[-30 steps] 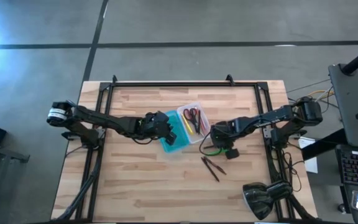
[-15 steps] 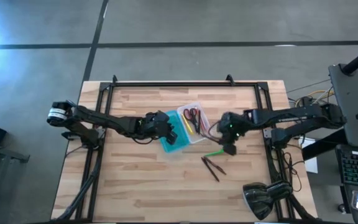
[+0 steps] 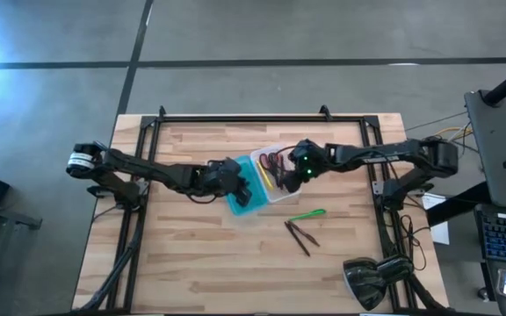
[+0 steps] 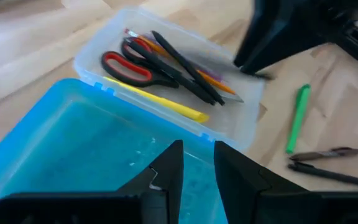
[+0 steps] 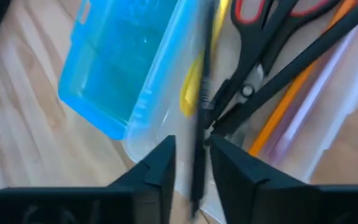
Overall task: Pick & place school supplies into a supply box
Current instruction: Put the black pen into the blue supply box
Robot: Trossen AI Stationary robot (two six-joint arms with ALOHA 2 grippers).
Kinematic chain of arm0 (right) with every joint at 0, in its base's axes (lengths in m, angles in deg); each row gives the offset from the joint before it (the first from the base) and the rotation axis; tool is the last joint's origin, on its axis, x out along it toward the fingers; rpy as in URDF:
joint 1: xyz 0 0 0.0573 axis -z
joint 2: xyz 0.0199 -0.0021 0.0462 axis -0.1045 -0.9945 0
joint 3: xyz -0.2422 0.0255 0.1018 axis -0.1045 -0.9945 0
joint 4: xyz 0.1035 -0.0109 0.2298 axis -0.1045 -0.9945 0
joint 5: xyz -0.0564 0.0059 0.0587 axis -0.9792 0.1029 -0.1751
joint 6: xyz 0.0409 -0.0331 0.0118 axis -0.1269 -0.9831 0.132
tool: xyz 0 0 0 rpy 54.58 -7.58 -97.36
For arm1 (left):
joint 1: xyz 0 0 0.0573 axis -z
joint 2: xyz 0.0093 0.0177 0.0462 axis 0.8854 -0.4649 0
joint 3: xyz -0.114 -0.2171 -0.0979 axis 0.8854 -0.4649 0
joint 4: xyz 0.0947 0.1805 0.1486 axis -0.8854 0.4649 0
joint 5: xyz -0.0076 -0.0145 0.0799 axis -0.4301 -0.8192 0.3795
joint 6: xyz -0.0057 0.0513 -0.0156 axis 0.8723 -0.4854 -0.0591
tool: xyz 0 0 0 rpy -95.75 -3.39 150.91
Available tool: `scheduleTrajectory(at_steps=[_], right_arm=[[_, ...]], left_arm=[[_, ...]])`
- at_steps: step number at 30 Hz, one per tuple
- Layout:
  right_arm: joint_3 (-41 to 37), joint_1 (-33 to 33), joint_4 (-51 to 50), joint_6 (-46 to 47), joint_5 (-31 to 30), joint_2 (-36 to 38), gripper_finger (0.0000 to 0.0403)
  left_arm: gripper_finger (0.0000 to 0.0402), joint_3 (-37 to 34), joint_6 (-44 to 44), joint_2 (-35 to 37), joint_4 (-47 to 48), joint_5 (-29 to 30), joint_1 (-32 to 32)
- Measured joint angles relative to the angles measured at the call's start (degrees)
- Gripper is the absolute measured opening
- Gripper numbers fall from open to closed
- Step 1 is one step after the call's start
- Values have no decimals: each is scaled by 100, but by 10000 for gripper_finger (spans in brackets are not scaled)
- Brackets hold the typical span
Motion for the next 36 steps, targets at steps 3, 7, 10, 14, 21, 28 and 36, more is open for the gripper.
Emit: scheduleTrajectory(at_steps=[3, 7, 10, 14, 21, 28, 36], right_arm=[[94, 4, 13, -16, -4, -70, 131], [145, -6, -44, -568, -23, 147, 178], [157, -75, -248, -1230, -51, 613, 201], [154, -263, -1132, -1876, -407, 1311, 209], [145, -726, -2635, -2019, -625, 2325, 207], [141, -1394, -3291, -1318, -1173, 2974, 207], [142, -1775, -3544, -927, -1649, 3392, 208]], left_arm=[[74, 26, -40, 0, -1, -73, 59], [74, 3, -279, 0, -101, -110, 153], [74, -7, -739, -1, -174, -313, 223], [74, -8, -1734, -83, -656, -946, 314], [74, 468, -3768, -650, -1174, -2158, 318], [74, 1820, -5157, -2030, -912, -3231, 357], [74, 3720, -6510, -3435, 359, -3652, 492]])
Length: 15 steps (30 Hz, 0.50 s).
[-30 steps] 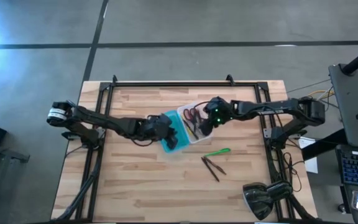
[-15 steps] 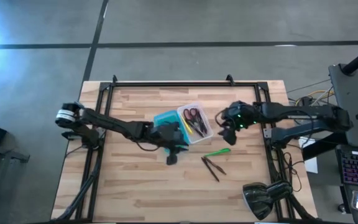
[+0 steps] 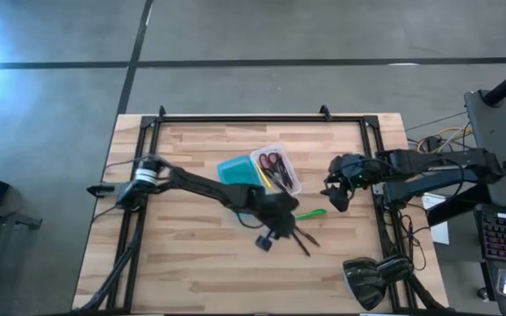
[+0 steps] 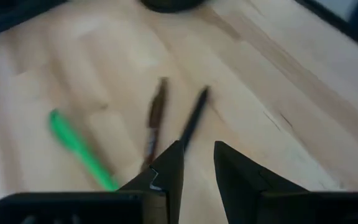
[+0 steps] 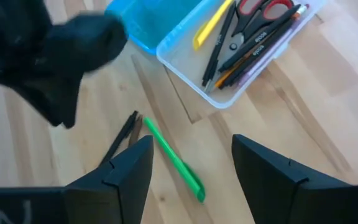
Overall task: Pick & place school supplies into a supply box
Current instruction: Put the black pen into the blue supply box
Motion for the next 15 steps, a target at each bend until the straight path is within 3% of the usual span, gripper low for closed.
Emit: scheduleTrajectory(at_steps=[3, 15], right_arm=[[-1, -11, -34, -16, -29, 43, 208], [-64, -35, -181, -112, -27, 84, 208]], left_arm=[[74, 443, -615, -350, 529, -67, 61], [74, 1111, -1601, -1019, 479, 15, 62]])
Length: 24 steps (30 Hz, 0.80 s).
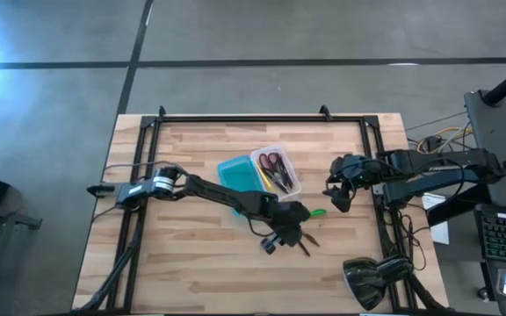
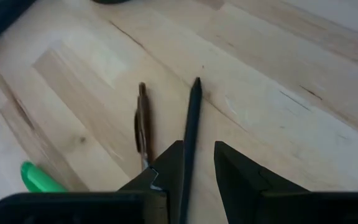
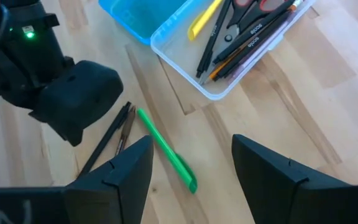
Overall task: Pick & place school supplies into a supply box
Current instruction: Put the black pen into the blue supply box
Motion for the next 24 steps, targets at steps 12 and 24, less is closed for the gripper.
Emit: scheduleTrajectory(at_steps=[12, 24], right_arm=[[-24, 2, -31, -22, 2, 22, 208], [-37, 0, -71, -24, 2, 26, 208]], left_arm=[[74, -9, -68, -286, -333, 31, -90], [74, -62, 204, -473, 14, -30, -190]])
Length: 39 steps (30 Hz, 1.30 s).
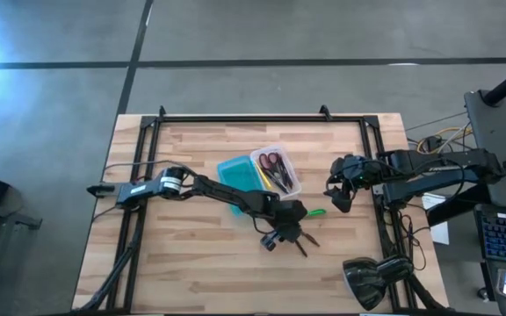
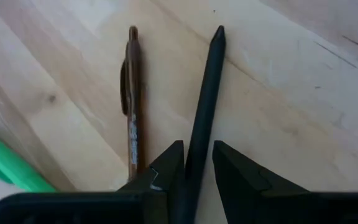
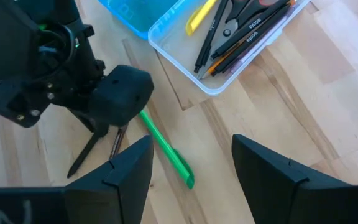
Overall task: Pick & place school supplies into a supply box
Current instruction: Put the black pen into the blue supply box
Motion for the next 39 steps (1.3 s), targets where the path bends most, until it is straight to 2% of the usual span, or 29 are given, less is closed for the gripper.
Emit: scheduleTrajectory(at_steps=[5, 11, 15, 21, 27, 33, 39], right_arm=[[-7, 1, 0, -42, 0, 0, 208], [-7, 1, 0, -82, -2, 0, 208], [-7, 0, 0, -83, -1, 0, 208], [-7, 0, 16, -166, -19, 63, 207], [-7, 2, 57, -286, -466, 410, 198], [-10, 2, 63, -301, -729, 875, 186], [-93, 0, 78, -343, -847, 1195, 180]], left_arm=[[64, 30, 377, 20, 470, -41, -20], [16, 30, 659, 24, 595, -45, -12], [12, 80, 1042, 31, 749, -103, -4], [10, 213, 2369, 119, 1138, -326, 13], [10, 211, 3449, 443, 1146, -324, 20], [10, 211, 3970, 1038, 1394, 323, 9], [10, 212, 5019, 1589, 2017, 1401, -200]])
